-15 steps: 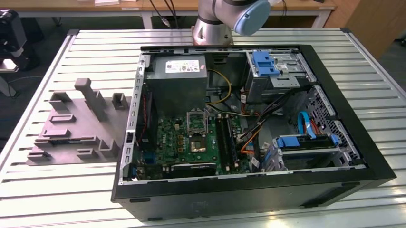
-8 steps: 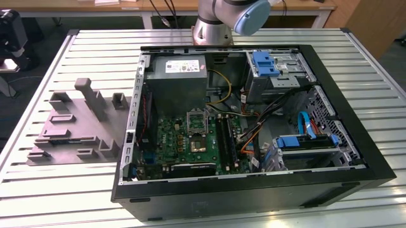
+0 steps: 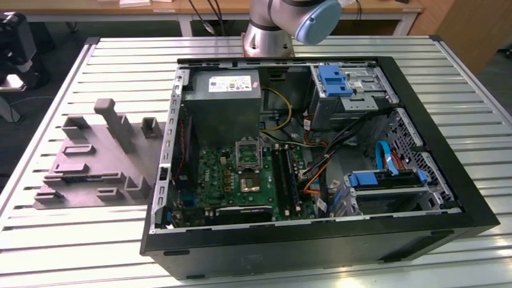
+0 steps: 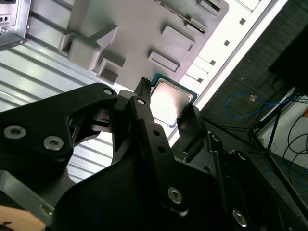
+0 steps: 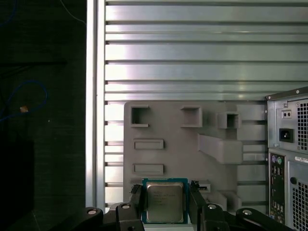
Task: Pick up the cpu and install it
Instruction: 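Pick up the cpu and move it towards the insertion slot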
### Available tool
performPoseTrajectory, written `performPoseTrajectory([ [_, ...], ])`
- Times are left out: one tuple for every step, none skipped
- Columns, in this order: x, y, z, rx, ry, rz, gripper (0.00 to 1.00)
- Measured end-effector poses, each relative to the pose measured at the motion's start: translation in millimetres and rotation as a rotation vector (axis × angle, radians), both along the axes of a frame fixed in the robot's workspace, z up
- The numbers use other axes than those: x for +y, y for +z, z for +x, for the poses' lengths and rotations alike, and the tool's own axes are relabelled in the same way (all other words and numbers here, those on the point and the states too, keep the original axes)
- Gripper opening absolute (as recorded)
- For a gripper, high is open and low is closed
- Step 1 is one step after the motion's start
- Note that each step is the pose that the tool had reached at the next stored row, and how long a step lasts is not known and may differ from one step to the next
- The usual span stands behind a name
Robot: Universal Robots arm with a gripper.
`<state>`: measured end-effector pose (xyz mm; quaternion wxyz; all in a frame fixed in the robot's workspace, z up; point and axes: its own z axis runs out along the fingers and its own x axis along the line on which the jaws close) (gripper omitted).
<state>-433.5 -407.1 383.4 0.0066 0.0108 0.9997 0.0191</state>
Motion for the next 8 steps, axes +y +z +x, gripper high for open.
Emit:
performPoseTrajectory([
  [0.0, 0.0, 0.3, 0.0, 0.0, 0.0, 0.47],
  [0.0, 0.0, 0.6, 0.0, 0.0, 0.0, 0.47],
  [0.0, 0.0, 0.8, 0.0, 0.0, 0.0, 0.47],
  [0.0, 0.0, 1.1, 0.0, 0.0, 0.0, 0.47],
  [0.0, -0.1, 1.3, -0.0001, 0.0, 0.0001, 0.47],
  [0.0, 0.0, 1.6, 0.0, 0.0, 0.0, 0.47],
  [0.0, 0.0, 1.9, 0.0, 0.0, 0.0, 0.47],
  [0.0, 0.0, 2.1, 0.0, 0.0, 0.0, 0.47],
])
